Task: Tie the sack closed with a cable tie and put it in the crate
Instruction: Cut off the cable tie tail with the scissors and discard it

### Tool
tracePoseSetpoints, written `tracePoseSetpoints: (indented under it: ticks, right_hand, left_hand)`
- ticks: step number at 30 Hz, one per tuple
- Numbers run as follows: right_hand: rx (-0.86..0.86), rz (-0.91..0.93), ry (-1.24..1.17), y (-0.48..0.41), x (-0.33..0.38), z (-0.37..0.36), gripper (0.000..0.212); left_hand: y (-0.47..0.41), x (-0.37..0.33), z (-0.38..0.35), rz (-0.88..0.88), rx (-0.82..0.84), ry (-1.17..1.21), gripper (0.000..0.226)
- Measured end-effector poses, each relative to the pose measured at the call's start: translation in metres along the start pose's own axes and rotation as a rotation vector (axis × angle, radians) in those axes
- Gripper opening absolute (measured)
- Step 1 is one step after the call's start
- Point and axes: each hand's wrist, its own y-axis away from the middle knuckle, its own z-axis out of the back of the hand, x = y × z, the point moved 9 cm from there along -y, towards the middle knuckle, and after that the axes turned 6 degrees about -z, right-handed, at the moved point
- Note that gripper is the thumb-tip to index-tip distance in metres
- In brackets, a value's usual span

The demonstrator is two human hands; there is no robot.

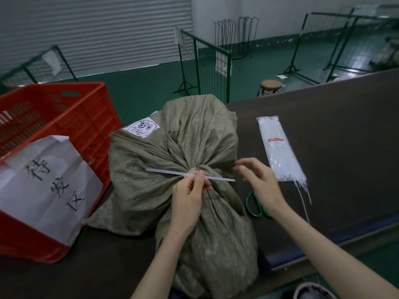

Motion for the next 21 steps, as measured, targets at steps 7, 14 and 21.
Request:
tracePoseSetpoints:
  ticks: [7, 14, 21]
  right_hand:
    - [0.205, -0.024, -0.033, 0.019, -0.008, -0.003, 0.004]
    - [-0.134, -0.162, -0.145, 0.043, -0.041, 0.074, 0.017]
    - [-0.571, -0.266, -0.113, 0.106, -0.082, 0.172, 0.016]
  left_hand:
    - [0.005, -0.017, -0.032, -0.071, 0.151, -0.058, 0.033]
    - [0.022, -0.009, -0.089, -0.006, 0.37, -0.039, 0.009]
    - [0.044, -0.001, -0.148, -0.01, 0.577, -0.056, 0.014]
